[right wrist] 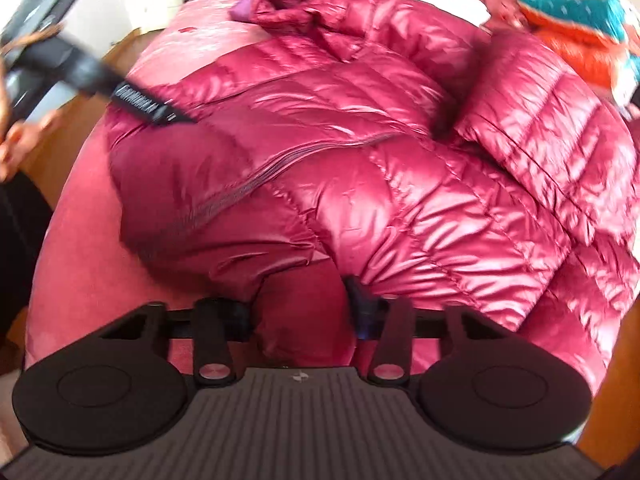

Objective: Fold large clothes

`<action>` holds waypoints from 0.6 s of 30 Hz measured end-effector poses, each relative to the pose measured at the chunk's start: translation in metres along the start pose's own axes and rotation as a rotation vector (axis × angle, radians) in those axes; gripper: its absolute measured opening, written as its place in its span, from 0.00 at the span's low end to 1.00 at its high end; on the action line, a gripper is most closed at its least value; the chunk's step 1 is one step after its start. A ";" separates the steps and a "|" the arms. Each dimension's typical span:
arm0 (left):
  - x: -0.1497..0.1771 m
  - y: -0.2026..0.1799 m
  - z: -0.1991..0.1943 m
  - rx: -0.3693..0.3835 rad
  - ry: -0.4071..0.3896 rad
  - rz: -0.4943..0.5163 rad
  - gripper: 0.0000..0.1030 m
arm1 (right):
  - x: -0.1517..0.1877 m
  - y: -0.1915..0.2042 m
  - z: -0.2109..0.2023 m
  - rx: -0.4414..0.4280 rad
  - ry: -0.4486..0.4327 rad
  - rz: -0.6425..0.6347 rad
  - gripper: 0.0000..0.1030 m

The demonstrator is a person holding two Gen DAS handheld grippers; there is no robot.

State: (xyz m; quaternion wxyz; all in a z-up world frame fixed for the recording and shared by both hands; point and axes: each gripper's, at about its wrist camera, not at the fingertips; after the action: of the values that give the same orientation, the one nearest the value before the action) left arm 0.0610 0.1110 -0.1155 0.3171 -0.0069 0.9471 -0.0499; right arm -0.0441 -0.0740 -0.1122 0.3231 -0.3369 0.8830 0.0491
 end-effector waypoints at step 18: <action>0.045 -0.006 -0.046 0.035 0.072 0.175 0.21 | 0.005 0.000 -0.028 -0.222 0.099 0.099 0.35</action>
State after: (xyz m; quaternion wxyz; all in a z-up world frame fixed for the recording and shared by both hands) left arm -0.0027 0.1070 -0.1053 0.2860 0.0834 0.9538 -0.0389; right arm -0.0616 -0.0857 -0.0936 0.2371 -0.3284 0.9026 0.1457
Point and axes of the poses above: each gripper's, at about its wrist camera, not at the fingertips, and z roughly the way its jaws point, y to its left, x to its underside, and after that the axes turned 10 degrees about -z, right-handed
